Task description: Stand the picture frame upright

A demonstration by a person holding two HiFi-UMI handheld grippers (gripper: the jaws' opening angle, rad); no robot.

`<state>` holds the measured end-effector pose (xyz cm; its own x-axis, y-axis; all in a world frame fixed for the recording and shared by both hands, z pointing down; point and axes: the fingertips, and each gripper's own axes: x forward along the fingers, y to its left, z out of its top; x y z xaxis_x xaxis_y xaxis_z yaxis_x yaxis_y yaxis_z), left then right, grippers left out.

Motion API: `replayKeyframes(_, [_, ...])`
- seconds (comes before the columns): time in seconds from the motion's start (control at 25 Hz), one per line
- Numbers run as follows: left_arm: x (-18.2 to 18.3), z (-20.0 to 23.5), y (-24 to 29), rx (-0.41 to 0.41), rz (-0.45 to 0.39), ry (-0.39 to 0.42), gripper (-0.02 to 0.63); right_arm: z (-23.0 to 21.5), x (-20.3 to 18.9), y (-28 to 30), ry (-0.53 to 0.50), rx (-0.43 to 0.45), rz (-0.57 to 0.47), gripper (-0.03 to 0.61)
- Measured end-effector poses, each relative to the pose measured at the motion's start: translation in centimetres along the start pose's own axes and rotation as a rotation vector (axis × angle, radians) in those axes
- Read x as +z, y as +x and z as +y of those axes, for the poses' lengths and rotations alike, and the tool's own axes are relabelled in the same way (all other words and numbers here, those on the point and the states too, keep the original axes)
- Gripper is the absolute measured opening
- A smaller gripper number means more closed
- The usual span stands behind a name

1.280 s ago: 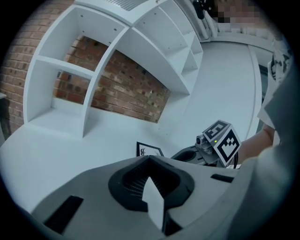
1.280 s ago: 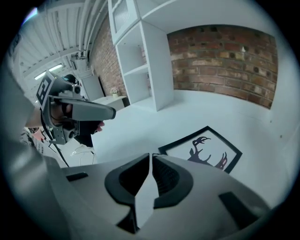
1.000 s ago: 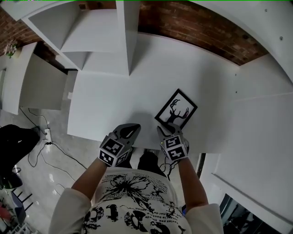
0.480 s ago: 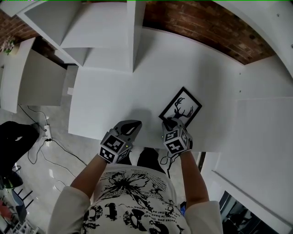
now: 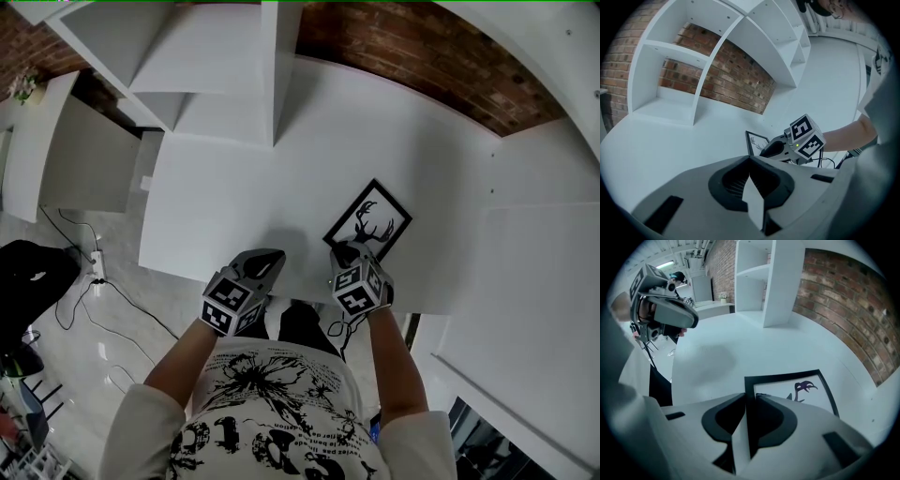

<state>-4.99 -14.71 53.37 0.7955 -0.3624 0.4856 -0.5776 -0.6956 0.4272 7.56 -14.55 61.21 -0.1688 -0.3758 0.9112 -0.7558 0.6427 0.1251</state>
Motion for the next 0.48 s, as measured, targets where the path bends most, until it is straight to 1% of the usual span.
replayKeyframes(0.16, [-0.2, -1.1, -0.2, 0.017, -0.011, -0.025, 0.011, 0.7, -0.4, -0.4, -0.026, 0.030, 0.002, 0.077])
replayKeyframes(0.36, [-1.0, -2.5, -0.1, 0.060, -0.018, -0.047, 0.011, 1.8, -1.3, -1.0, -0.086, 0.070, -0.001, 0.075])
replayKeyframes(0.48, [-1.4, -3.9, 0.0, 0.067, -0.024, -0.084, 0.011, 2.4, -2.1, -1.3, -0.104, 0.103, -0.010, 0.076])
